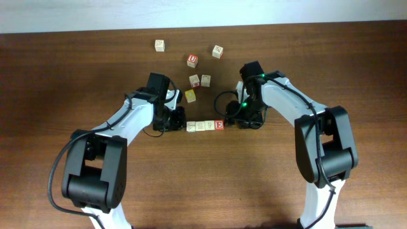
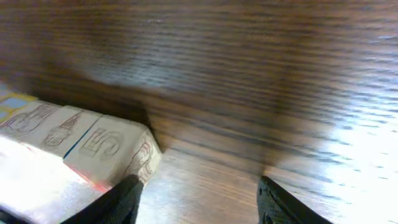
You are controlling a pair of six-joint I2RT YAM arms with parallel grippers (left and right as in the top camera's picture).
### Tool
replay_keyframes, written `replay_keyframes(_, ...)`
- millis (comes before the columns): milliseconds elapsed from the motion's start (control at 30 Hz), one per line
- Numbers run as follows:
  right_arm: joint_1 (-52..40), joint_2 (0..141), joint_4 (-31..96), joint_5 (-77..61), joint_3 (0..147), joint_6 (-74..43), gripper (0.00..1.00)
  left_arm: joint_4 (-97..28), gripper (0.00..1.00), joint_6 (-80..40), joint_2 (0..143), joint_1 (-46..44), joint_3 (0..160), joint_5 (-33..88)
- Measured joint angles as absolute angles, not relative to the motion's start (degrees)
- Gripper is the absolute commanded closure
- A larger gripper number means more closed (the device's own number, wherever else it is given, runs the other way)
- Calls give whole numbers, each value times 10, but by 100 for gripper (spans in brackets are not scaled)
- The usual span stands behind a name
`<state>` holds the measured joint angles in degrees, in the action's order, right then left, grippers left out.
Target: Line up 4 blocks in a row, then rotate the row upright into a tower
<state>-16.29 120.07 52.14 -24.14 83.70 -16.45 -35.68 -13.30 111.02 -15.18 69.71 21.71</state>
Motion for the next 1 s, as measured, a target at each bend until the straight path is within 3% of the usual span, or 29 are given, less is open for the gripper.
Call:
replay_keyframes(400, -168, 1201, 531, -195, 837, -178, 40, -356, 100, -133, 1110, -157, 697, 241)
replay_keyframes(533, -169, 1201, 531, -184, 837, -180, 40, -355, 83, -133, 1110, -158, 697, 243)
replay_keyframes(1000, -169, 1200, 533, -174, 837, -180, 38, -386, 80, -133, 1111, -158, 697, 231)
